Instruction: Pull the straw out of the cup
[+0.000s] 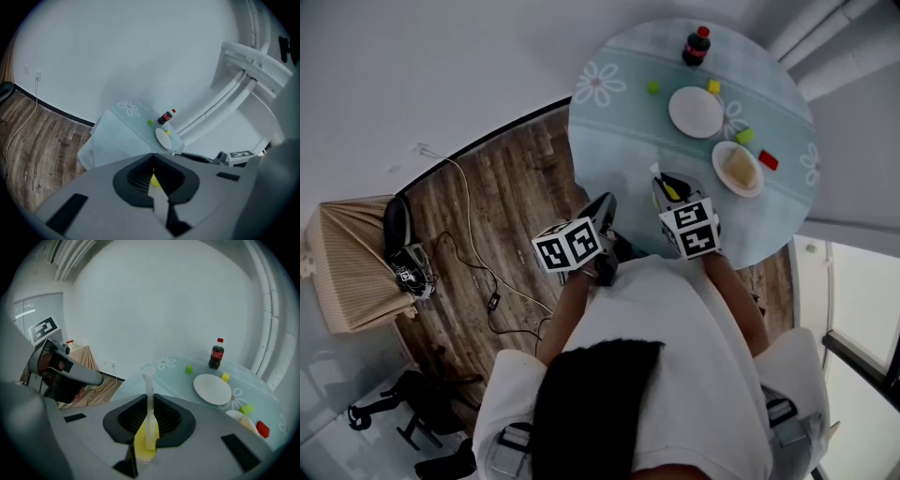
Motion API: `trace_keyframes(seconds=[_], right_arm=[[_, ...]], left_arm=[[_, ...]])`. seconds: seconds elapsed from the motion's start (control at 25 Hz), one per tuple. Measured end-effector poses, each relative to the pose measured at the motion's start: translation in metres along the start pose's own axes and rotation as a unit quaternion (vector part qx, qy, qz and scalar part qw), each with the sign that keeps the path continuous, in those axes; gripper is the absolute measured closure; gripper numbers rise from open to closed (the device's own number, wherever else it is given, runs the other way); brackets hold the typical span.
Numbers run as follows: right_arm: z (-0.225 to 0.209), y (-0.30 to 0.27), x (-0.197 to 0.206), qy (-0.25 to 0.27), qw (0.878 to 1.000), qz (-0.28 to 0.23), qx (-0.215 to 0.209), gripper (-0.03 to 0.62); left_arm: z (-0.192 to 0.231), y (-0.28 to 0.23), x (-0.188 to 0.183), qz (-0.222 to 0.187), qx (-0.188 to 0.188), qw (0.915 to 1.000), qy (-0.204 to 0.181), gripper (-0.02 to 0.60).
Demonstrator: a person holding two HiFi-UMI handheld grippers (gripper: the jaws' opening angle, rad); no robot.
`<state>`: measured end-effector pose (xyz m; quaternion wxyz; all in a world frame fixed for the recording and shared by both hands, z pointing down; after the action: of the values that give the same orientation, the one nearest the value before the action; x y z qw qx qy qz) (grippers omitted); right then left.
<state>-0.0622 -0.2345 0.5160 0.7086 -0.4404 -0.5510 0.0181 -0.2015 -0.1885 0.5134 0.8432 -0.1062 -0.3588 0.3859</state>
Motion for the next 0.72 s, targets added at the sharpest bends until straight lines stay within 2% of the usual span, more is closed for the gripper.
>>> trace_keyframes(seconds=[0.4, 0.72], right_arm=[[0.002, 0.015, -0.005, 0.005, 0.999, -0.032, -0.011, 0.536], [0.000, 0.058, -0.036, 0.009, 0.993, -0.110, -0.031, 0.536]], left_arm=[[-0.007, 0.000, 0.005, -0.009, -0.007, 0.9999, -0.002, 0.572], [-0.020, -0.001, 0.011, -0.016, -0.007, 0.9998, -0.013, 0.572]])
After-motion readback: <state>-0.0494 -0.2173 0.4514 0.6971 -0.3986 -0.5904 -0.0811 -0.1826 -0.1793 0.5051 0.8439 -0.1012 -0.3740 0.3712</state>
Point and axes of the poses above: the fingertips, and each gripper's own axes: y backward along the fingers, z to its left, x out of its underside, the point moved 4 cm from there along y, backward along the fingers, and after that the axes turned 6 degrees about x, right-handed, at the moved point
